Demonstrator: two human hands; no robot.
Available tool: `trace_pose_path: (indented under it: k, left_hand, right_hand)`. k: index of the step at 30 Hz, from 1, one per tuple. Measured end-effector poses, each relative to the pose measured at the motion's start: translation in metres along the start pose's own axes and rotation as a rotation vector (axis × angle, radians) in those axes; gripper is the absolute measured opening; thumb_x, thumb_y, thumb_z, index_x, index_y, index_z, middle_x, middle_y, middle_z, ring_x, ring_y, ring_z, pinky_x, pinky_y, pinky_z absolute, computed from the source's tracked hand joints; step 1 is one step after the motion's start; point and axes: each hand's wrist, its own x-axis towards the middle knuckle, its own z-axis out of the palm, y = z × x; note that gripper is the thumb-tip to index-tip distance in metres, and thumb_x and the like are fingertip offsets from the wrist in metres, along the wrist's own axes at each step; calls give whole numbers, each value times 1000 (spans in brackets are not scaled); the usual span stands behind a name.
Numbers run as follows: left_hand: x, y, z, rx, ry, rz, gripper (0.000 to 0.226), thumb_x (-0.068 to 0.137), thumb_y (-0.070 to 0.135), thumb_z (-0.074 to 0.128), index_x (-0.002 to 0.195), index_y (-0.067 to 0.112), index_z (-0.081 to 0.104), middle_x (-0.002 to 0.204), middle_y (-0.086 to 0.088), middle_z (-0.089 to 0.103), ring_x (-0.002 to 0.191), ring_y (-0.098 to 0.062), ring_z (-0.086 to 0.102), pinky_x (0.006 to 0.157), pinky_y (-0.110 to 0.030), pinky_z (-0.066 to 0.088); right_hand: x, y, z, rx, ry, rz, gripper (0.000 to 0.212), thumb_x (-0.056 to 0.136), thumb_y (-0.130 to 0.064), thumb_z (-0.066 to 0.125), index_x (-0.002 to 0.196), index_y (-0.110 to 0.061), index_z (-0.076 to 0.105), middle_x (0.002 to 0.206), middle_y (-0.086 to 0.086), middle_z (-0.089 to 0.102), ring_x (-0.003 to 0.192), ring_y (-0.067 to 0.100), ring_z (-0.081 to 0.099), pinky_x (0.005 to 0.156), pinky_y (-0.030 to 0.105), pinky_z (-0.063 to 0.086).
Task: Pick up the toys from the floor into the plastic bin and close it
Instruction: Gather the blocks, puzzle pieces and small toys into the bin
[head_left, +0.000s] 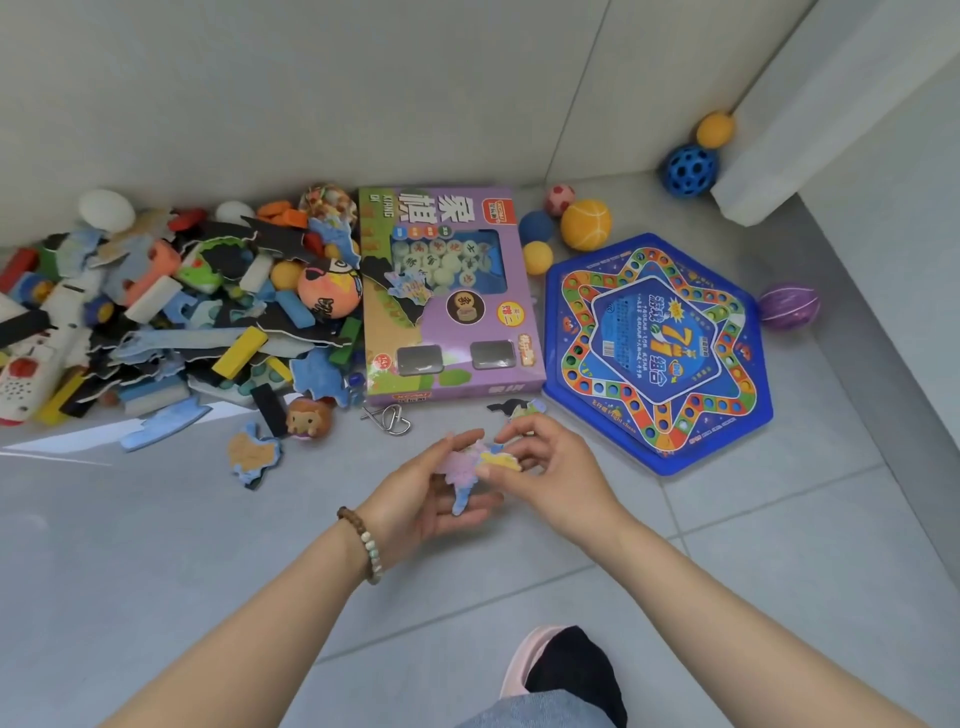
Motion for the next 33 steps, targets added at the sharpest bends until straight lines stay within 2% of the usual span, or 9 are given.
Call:
trace_pose_path:
  k: [3, 10, 14, 19, 22, 24, 26, 30, 33]
  left_hand:
    - [2, -1, -2, -90, 39, 7, 33, 96, 42, 39, 111, 23, 61, 94, -4, 74, 76, -21, 72, 70, -30, 58]
    - [5, -4, -18, -55, 180, 100, 24, 96, 10, 47, 117, 8, 57, 97, -4, 69, 73, -11, 71, 67, -20, 58]
    - [6, -1, -17, -134, 178, 85, 19, 97, 14, 45, 107, 10, 60, 99, -4, 69, 81, -15, 69, 72, -23, 56]
    - [6, 2, -16, -246, 197, 58, 29, 96, 30, 44, 103, 7, 61, 102, -10, 69, 86, -23, 67, 71, -29, 56]
    - [6, 1, -15, -251, 196, 65, 35, 94, 36, 45, 108, 7, 60, 105, -12, 68, 89, -25, 66, 73, -30, 55]
    - [6, 1, -12, -271, 164, 77, 39, 92, 40, 47, 109, 8, 62, 103, -13, 69, 89, -24, 67, 75, -30, 56]
    - [6, 0, -7, -228, 128, 102, 36, 92, 37, 50, 108, 8, 63, 97, -10, 72, 86, -20, 69, 76, -27, 58]
    - [7, -1, -5, -152, 158, 155, 19, 92, 15, 53, 108, 7, 61, 90, -1, 73, 75, -10, 70, 68, -21, 58]
    - [6, 1, -9, -145, 187, 170, 17, 93, 15, 53, 107, 9, 60, 87, -3, 71, 73, -7, 70, 64, -20, 58]
  right_hand:
    - [2, 4, 2, -90, 66, -32, 33, 68, -13, 82, 92, -16, 60, 77, -4, 56, 65, 0, 47, 65, 8, 40]
    - [-4, 38, -9, -534, 194, 0, 24, 76, -17, 75, 98, -20, 65, 98, -11, 51, 76, -8, 47, 70, 6, 37]
    - [-7, 41, -1, -512, 229, -38, 9, 80, -13, 71, 88, -16, 68, 94, -7, 56, 84, 6, 54, 77, 16, 43]
    - [-7, 39, 5, -517, 213, 15, 15, 79, -16, 72, 76, -23, 59, 79, -6, 63, 74, 11, 55, 69, 24, 47]
    - [-1, 26, 9, -142, 272, 54, 21, 75, -8, 76, 74, -19, 58, 73, -5, 61, 62, 4, 52, 62, 14, 46]
    - [3, 13, 14, 37, 182, 30, 22, 73, -5, 77, 74, -17, 58, 73, -4, 60, 59, -1, 51, 61, 8, 42]
    - [7, 6, 16, -18, 115, 9, 22, 73, -8, 78, 78, -17, 59, 78, -4, 60, 61, 3, 49, 61, 7, 41]
    - [20, 15, 2, -187, 400, 37, 22, 79, -17, 73, 99, -19, 63, 79, -4, 54, 61, 5, 47, 62, 17, 41]
    - [29, 21, -9, -337, 395, 31, 30, 84, -23, 68, 114, -22, 64, 69, -9, 49, 62, 7, 46, 65, 26, 42]
